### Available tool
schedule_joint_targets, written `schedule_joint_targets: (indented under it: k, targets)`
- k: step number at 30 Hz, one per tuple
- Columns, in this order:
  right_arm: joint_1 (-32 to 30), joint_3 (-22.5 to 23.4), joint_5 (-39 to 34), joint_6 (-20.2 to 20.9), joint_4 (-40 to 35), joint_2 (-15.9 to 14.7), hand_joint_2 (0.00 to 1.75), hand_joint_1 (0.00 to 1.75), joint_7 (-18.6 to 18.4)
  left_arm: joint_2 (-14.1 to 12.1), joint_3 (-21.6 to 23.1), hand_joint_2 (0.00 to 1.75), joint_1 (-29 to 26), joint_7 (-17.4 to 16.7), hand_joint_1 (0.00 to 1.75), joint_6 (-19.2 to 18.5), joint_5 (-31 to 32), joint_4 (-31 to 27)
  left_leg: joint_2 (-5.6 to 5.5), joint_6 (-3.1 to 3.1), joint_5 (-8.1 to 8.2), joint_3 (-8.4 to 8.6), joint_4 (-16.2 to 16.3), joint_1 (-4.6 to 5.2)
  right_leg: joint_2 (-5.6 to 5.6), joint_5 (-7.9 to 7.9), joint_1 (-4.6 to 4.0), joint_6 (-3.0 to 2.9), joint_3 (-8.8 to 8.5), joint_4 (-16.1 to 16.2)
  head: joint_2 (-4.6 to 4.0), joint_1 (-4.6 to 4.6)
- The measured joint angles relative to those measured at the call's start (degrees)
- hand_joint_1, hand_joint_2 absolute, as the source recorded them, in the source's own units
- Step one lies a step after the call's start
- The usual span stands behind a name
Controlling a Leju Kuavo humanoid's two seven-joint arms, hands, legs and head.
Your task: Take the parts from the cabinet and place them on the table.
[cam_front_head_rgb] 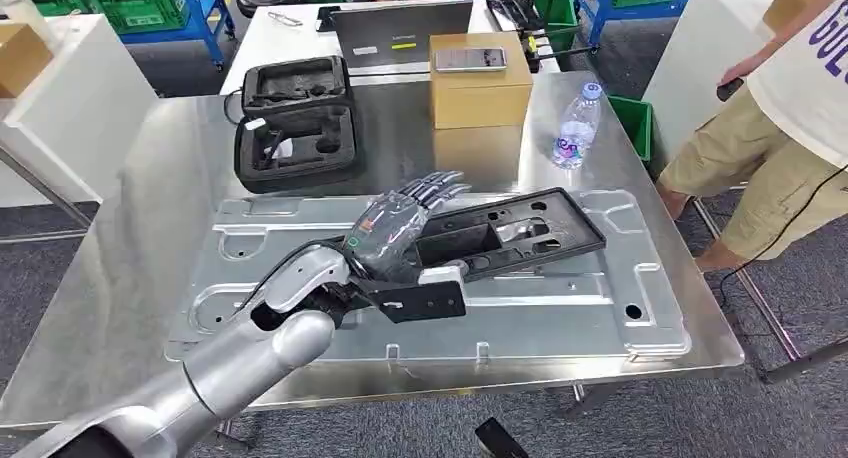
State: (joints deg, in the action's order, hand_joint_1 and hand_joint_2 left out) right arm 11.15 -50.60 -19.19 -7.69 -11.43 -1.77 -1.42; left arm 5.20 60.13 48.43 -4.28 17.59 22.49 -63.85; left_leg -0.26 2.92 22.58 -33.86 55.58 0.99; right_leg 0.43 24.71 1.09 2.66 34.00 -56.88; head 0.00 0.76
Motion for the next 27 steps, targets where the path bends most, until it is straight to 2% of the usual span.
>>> schedule_joint_targets:
  k: [1, 2, 3, 5, 6, 7, 8, 9, 11, 12, 14, 15, 16, 17, 18, 19, 21, 22, 23, 24, 26, 27]
  targets:
    - [-0.08, 0.00, -0.07, 0.00, 0.00, -0.11, 0.00, 0.00, 0.02, -0.07, 0.02, 0.00, -0.07, 0.00, 0.00, -0.07, 0.00, -0.76, 0.00, -0.18, -0.01, -0.13, 0.16, -0.15, 0.00, -0.23, 0.09, -0.43, 0.07, 0.13, 0.00, 0.02]
    - [-0.06, 0.02, -0.07, 0.00, 0.00, -0.13, 0.00, 0.00, 0.07, -0.26, 0.02, 0.00, -0.15, 0.00, 0.00, -0.13, 0.00, -1.55, -0.03, -0.53, 0.75, -0.58, 0.91, -0.39, -0.04, -0.51, 0.25, -0.86, 0.14, 0.25, 0.00, 0.04]
    - [-0.07, 0.02, -0.07, 0.00, 0.00, -0.17, 0.00, 0.00, 0.13, -0.42, 0.02, 0.00, -0.15, -0.02, 0.00, -0.17, 0.07, -2.09, 0.01, -0.98, 2.56, -1.32, 2.90, -0.40, -0.05, -0.63, 0.26, -1.06, 0.26, 0.24, 0.00, -0.11]
    - [-0.11, 0.02, -0.09, 0.00, 0.00, -0.17, 0.00, 0.00, 0.15, -0.50, 0.02, 0.00, -0.32, -0.04, 0.00, -0.20, 0.11, -2.75, 0.02, -1.67, 7.77, -4.92, 12.14, -0.77, -0.08, -0.78, 0.23, -1.28, 0.54, 0.21, 0.00, -0.20]
    - [-0.16, 0.02, -0.11, 0.00, 0.00, -0.19, 0.00, 0.00, 0.15, -0.61, 0.02, 0.00, -0.65, -0.09, 0.00, -0.22, 0.20, -3.06, 0.02, -1.83, 9.66, -6.76, 16.74, -0.83, -0.13, -0.85, 0.20, -1.38, 0.68, 0.20, 0.00, -0.20]
    - [-0.23, 0.02, -0.18, 0.00, 0.00, -0.24, 0.00, 0.00, 0.15, -0.72, 0.04, 0.00, -0.99, -0.11, 0.00, -0.24, 0.35, -3.32, 0.02, -1.86, 10.23, -7.57, 19.15, -0.88, -0.15, -0.92, 0.19, -1.45, 0.82, 0.20, 0.00, -0.22]
    - [-0.29, 0.02, -0.24, 0.00, 0.00, -0.28, 0.00, 0.00, 0.17, -0.85, 0.07, 0.00, -1.21, -0.13, 0.00, -0.26, 0.37, -3.56, 0.02, -1.82, 9.63, -7.05, 18.58, -0.90, -0.15, -1.03, 0.19, -1.44, 0.93, 0.19, 0.00, -0.22]
    - [-0.35, 0.02, -0.26, 0.00, 0.00, -0.28, 0.00, 0.00, 0.17, -0.94, 0.04, 0.00, -1.27, -0.15, 0.00, -0.26, 0.42, -3.82, 0.01, -1.60, 7.97, -5.08, 15.18, -0.89, -0.15, -1.17, 0.18, -1.41, 0.99, 0.20, 0.00, -0.22]
    - [-0.32, 0.02, -0.24, 0.00, 0.00, -0.28, 0.00, 0.00, 0.17, -0.98, 0.04, 0.00, -1.18, -0.15, 0.00, -0.26, 0.48, -4.59, -0.01, -0.93, 3.53, 1.18, 4.11, -0.74, -0.12, -1.32, 0.18, -1.25, 0.95, 0.23, 0.00, -0.22]
    - [-0.30, 0.02, -0.24, 0.00, 0.00, -0.26, 0.00, 0.00, 0.20, -1.01, 0.04, 0.00, -1.03, -0.15, 0.00, -0.26, 0.48, -4.92, -0.04, -0.48, 3.22, 3.13, -0.02, -0.55, -0.13, -1.45, 0.21, -1.06, 0.99, 0.26, 0.00, -0.22]
    - [-0.26, 0.02, -0.35, 0.00, 0.00, -0.28, 0.00, 0.00, 0.20, -1.03, 0.04, 0.00, -0.97, -0.17, 0.00, -0.46, 0.50, -5.44, -0.03, -0.27, 2.86, 2.96, -0.21, 0.05, -0.14, -1.90, 0.22, -0.34, 1.28, 0.36, 0.00, -0.26]
    - [-0.26, 0.04, -0.41, 0.00, 0.00, -0.26, 0.00, 0.00, 0.20, -1.07, 0.04, 0.00, -1.01, -0.17, 0.00, -0.54, 0.52, -5.51, -0.04, -0.26, 2.85, 2.89, -0.19, 0.07, -0.16, -1.95, 0.27, -0.26, 1.29, 0.36, 0.00, -0.24]
    - [-0.34, 0.04, -0.50, 0.00, 0.00, -0.22, 0.00, 0.00, 0.22, -1.22, 0.07, 0.00, -1.05, -0.17, 0.00, -0.92, 0.72, -5.72, -0.05, 0.20, 2.52, 2.73, -0.14, 0.28, -0.17, -2.38, 0.44, 0.37, 1.23, 0.71, 0.00, -0.22]
    - [-0.33, 0.04, -0.50, 0.00, 0.00, -0.22, 0.00, 0.00, 0.22, -1.22, 0.07, 0.00, -1.04, -0.17, 0.00, -1.09, 0.92, -5.98, -0.02, 0.70, 1.77, 2.81, -1.03, -0.10, -0.09, -2.39, 0.26, 0.72, 1.38, 0.71, 0.00, -0.20]
    - [-0.34, 0.04, -0.55, 0.00, 0.00, -0.31, 0.00, 0.00, 0.22, -1.20, 0.18, 0.00, -0.91, -0.20, 0.00, -1.29, 1.03, -6.23, 0.10, 0.85, 1.18, 3.01, -1.40, -0.27, -0.19, -1.04, 0.48, 0.68, 1.84, -0.25, 0.00, -0.24]
    - [-0.37, 0.04, -0.57, 0.00, 0.00, -0.37, 0.00, 0.00, 0.22, -1.22, 0.33, 0.00, -0.83, -0.24, 0.00, -1.40, 1.12, -6.49, 0.20, 1.37, 0.83, 2.73, -1.44, -0.34, -0.17, 1.67, 0.28, 0.72, 2.77, -3.11, 0.00, 0.00]
    - [-0.44, 0.04, -0.59, 0.00, 0.00, -0.50, 0.00, 0.00, 0.20, -1.22, 0.57, 0.00, -0.99, -0.31, 0.00, -1.60, 1.33, -6.58, 0.26, 1.64, 0.39, 2.07, -1.42, -0.20, -0.17, 7.13, 0.24, 0.90, 6.16, -12.55, 0.00, 0.07]
    - [-0.52, 0.04, -0.59, 0.00, 0.00, -0.57, 0.00, 0.00, 0.20, -1.22, 0.70, 0.00, -1.14, -0.33, 0.00, -1.62, 1.38, -6.58, 0.28, 1.68, 0.14, 1.66, -1.39, -0.17, -0.17, 8.61, 0.24, 1.03, 7.44, -16.38, 0.00, 0.07]
    - [-0.64, 0.04, -0.59, 0.00, 0.00, -0.59, 0.00, 0.00, 0.20, -1.22, 0.83, 0.00, -1.28, -0.35, 0.00, -1.62, 1.44, -6.58, 0.28, 1.62, -0.15, 1.27, -1.36, -0.17, -0.18, 8.66, 0.26, 1.12, 7.52, -17.76, 0.00, 0.07]
    - [-0.67, 0.04, -0.59, 0.00, 0.00, -0.59, 0.00, 0.00, 0.20, -1.22, 0.89, 0.00, -1.32, -0.35, 0.00, -1.62, 1.44, -6.58, 0.27, 1.61, -0.22, 1.19, -1.36, -0.17, -0.18, 8.44, 0.27, 1.14, 7.26, -17.56, 0.00, 0.09]
    - [-0.66, 0.04, -0.59, 0.00, 0.00, -0.74, 0.00, 0.00, 0.20, -1.22, 0.98, 0.00, -1.55, -0.35, 0.00, -1.66, 1.46, -6.58, 0.22, 1.19, -0.71, 0.47, -1.07, -0.34, -0.21, 3.76, 0.46, 1.26, 0.53, -7.47, 0.00, 0.09]
    - [-0.66, 0.04, -0.59, 0.00, 0.00, -0.74, 0.00, 0.00, 0.20, -1.22, 0.98, 0.00, -1.55, -0.35, 0.00, -1.66, 1.46, -6.58, 0.22, 1.19, -0.71, 0.47, -1.07, -0.34, -0.21, 3.76, 0.46, 1.26, 0.53, -7.47, 0.00, 0.09]
